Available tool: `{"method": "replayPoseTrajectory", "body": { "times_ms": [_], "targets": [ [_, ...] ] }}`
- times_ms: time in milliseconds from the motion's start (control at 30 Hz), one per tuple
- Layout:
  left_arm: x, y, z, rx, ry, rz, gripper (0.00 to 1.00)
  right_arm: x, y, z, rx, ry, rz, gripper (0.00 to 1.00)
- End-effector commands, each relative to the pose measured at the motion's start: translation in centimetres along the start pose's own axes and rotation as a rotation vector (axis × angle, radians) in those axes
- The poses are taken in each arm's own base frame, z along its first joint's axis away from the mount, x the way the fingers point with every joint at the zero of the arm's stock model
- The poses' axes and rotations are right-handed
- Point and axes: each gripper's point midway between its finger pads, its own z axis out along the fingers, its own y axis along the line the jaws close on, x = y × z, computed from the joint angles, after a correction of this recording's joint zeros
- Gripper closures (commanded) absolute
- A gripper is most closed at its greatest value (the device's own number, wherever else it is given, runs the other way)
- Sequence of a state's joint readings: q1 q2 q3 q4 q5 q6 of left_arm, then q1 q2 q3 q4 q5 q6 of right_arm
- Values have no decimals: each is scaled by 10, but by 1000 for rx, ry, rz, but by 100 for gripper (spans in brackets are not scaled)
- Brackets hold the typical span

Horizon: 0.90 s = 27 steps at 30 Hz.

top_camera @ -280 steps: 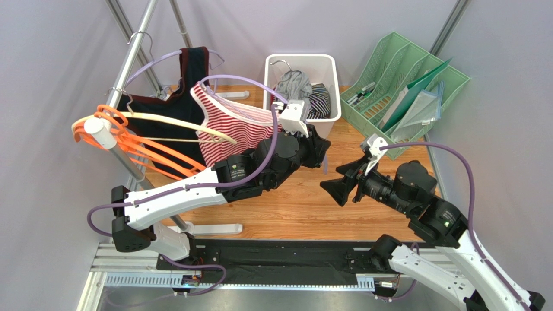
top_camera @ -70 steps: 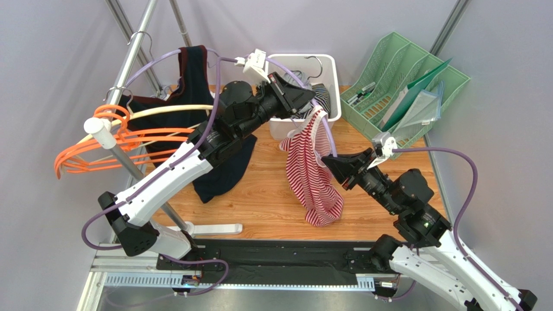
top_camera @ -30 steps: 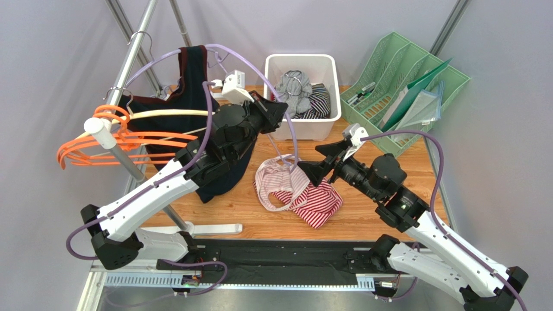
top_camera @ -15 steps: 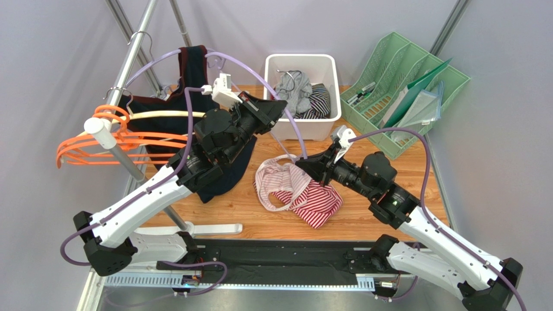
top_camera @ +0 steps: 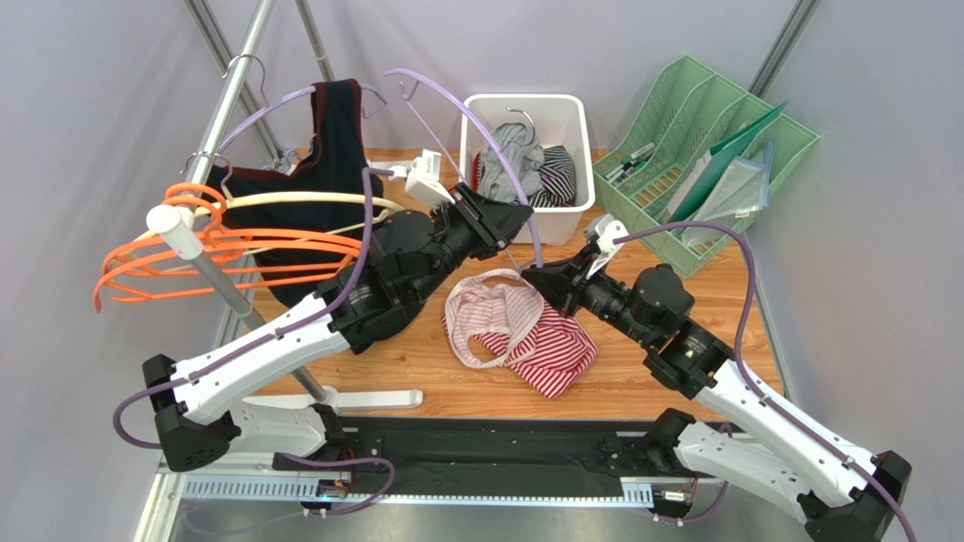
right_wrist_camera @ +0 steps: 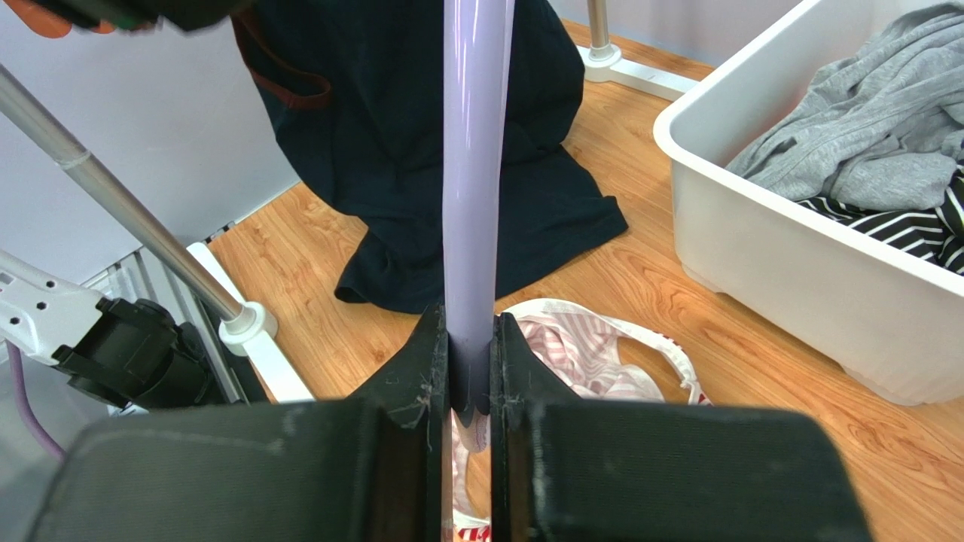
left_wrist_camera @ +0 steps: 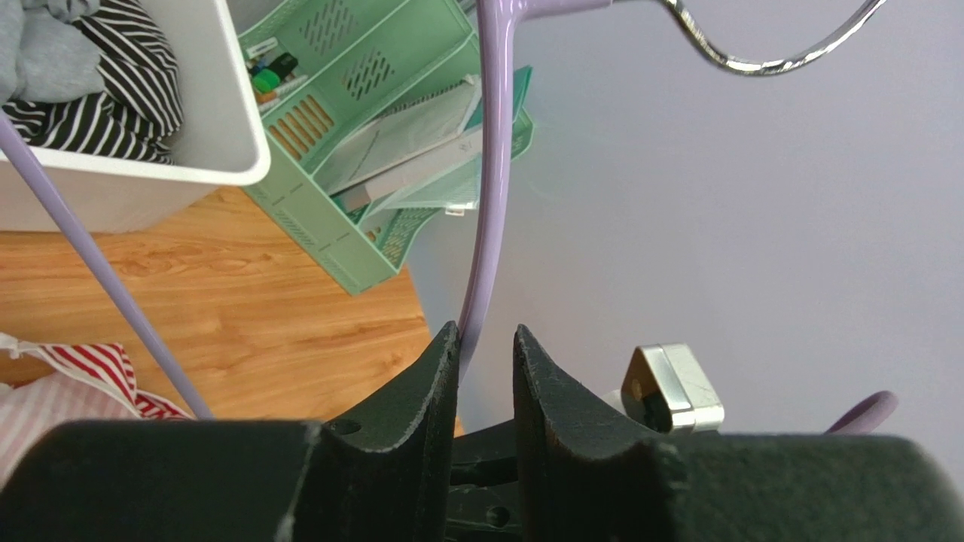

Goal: Remove the tank top from the hanger
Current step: Place the hanger at the clothesline.

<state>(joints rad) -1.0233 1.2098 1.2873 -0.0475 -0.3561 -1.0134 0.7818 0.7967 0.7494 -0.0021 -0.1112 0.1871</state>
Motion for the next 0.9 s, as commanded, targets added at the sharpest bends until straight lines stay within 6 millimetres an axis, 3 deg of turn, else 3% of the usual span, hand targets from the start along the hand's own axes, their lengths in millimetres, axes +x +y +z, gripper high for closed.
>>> {"method": "replayPoseTrajectory", "body": {
  "times_ms": [0, 200, 600, 733, 800, 867],
  "targets": [
    [17, -11, -2, 28, 19, 43, 71, -41, 5, -5, -10, -135, -36, 100],
    [29, -3, 1, 0, 27, 70, 68, -46, 11, -17, -32, -151, -36, 100],
    [50, -15, 0, 41, 90, 110, 71, -34, 16, -31, -55, -75, -67, 100],
    [53, -17, -2, 47, 94, 112, 97, -34, 16, -38, -50, -69, -59, 100],
    [53, -18, -3, 41, 86, 107, 100, -35, 16, -43, -44, -63, -52, 100],
    [53, -20, -3, 34, 73, 97, 100, -35, 11, -48, -7, -60, -27, 91]
  ]
}}
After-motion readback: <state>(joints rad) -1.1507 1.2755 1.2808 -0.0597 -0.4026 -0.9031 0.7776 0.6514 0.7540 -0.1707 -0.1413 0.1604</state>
